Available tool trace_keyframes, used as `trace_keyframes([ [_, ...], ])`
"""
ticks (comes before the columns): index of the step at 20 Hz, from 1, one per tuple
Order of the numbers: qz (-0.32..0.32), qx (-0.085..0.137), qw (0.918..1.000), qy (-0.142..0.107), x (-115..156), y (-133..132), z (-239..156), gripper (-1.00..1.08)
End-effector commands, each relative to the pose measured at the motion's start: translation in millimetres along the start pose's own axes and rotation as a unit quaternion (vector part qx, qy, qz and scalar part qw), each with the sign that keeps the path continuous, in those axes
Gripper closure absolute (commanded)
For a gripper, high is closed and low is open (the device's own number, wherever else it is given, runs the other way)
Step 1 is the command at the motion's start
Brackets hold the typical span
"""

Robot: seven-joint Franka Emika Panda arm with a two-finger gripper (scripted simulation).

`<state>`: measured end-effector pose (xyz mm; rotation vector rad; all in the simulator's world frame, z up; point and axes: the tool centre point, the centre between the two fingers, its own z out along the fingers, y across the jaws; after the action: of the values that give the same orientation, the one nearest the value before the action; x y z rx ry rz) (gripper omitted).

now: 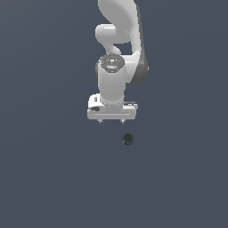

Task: Pick up the object and move it to a goal position.

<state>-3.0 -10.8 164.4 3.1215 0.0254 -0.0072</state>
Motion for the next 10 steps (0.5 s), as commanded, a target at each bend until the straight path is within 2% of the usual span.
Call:
trace_keyframes([
  [1, 0.0, 0.0, 1.0, 0.0, 0, 0, 0, -0.92],
  [10, -0.018, 0.014, 0.9997, -0.004, 2, -18, 1, -0.92],
])
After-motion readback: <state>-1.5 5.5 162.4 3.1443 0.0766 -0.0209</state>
